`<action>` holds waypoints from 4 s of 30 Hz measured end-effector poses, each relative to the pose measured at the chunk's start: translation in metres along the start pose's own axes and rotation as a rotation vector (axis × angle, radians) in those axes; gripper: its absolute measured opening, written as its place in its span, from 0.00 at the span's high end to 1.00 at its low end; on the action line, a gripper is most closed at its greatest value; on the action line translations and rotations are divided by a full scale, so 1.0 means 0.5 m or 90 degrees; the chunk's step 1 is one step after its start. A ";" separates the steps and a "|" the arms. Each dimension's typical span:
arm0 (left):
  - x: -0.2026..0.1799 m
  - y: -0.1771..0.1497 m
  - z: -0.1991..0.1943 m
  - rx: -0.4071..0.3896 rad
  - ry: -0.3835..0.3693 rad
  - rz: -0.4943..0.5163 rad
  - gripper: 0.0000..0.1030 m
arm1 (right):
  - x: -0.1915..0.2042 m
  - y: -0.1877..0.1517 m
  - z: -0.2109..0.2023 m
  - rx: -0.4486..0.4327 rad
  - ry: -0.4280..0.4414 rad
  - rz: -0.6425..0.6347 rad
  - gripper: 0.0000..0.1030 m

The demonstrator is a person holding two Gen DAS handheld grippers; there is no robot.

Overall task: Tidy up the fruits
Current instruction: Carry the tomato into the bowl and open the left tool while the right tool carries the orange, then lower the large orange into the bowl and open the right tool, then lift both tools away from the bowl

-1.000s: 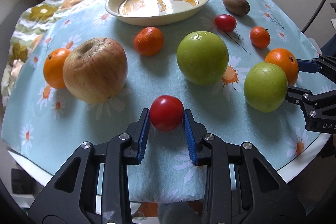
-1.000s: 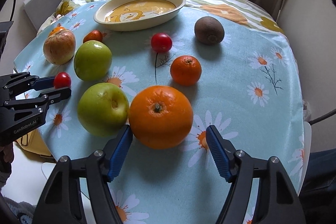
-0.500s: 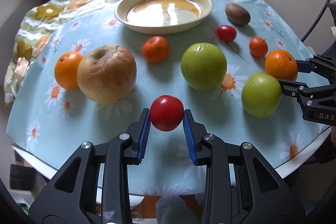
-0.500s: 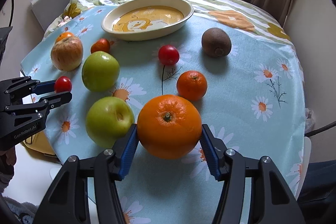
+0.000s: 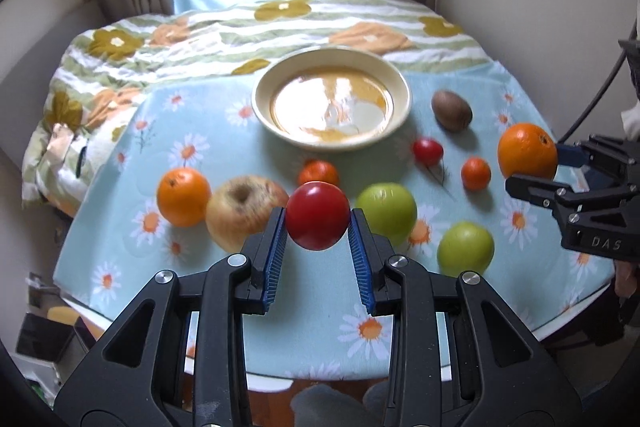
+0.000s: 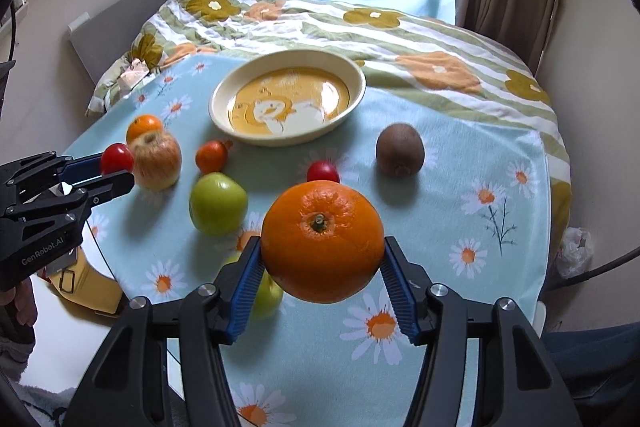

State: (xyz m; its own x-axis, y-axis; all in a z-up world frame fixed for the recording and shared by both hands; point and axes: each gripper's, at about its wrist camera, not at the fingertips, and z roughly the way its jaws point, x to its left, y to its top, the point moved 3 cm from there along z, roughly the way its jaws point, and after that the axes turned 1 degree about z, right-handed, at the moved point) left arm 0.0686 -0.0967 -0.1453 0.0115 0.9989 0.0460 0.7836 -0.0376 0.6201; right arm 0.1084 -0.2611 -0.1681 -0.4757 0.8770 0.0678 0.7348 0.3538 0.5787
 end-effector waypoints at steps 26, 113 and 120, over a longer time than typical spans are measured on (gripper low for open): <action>0.114 0.344 0.268 -0.012 -0.136 0.152 0.65 | 0.007 0.283 0.114 -0.044 -0.079 0.165 0.47; 0.309 0.260 0.129 -0.024 -0.081 0.075 0.00 | 0.063 0.344 0.129 -0.067 -0.062 0.154 0.03; 0.286 0.218 0.045 -0.051 -0.079 0.060 0.00 | 0.076 0.289 0.035 -0.057 -0.069 0.151 0.03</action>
State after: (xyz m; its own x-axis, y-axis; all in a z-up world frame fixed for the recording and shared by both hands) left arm 0.1697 0.0429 -0.0884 0.1628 0.9866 0.0132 0.7231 -0.1284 0.6787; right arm 0.2050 -0.1707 -0.0963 -0.2371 0.9633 0.1257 0.7718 0.1082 0.6265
